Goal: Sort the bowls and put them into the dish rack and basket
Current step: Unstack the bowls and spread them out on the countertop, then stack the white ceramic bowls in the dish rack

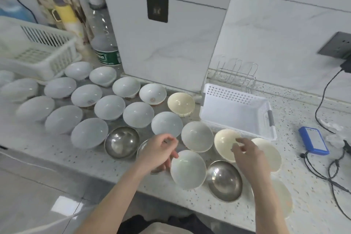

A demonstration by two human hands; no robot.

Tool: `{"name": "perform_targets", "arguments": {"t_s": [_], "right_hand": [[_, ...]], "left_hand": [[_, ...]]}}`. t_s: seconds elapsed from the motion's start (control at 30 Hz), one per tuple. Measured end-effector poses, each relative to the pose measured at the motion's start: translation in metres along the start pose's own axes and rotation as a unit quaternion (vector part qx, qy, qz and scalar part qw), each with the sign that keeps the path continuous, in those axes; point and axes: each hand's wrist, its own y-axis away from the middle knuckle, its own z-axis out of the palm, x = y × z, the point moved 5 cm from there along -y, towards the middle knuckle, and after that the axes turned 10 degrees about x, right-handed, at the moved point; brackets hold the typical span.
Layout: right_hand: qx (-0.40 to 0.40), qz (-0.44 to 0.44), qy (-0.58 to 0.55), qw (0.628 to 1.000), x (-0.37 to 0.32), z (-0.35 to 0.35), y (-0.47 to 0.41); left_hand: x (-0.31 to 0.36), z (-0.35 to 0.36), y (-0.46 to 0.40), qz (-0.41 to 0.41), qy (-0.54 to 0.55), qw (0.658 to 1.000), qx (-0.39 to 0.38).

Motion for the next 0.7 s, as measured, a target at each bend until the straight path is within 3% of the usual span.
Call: {"name": "perform_targets", "arguments": {"t_s": [0.33, 0.5, 0.7], "right_hand": [[-0.169, -0.101, -0.076, 0.977, -0.217, 0.185, 0.134], [-0.261, -0.101, -0.098, 0.955, -0.274, 0.239, 0.179], [-0.286, -0.086, -0.116, 0.947, -0.315, 0.266, 0.167]], "left_hand": [[-0.1, -0.259, 0.008, -0.077, 0.064, 0.986, 0.137], [-0.134, -0.326, 0.014, -0.12, 0.102, 0.973, 0.17], [-0.138, -0.372, -0.015, -0.126, 0.167, 0.954, 0.217]]}}
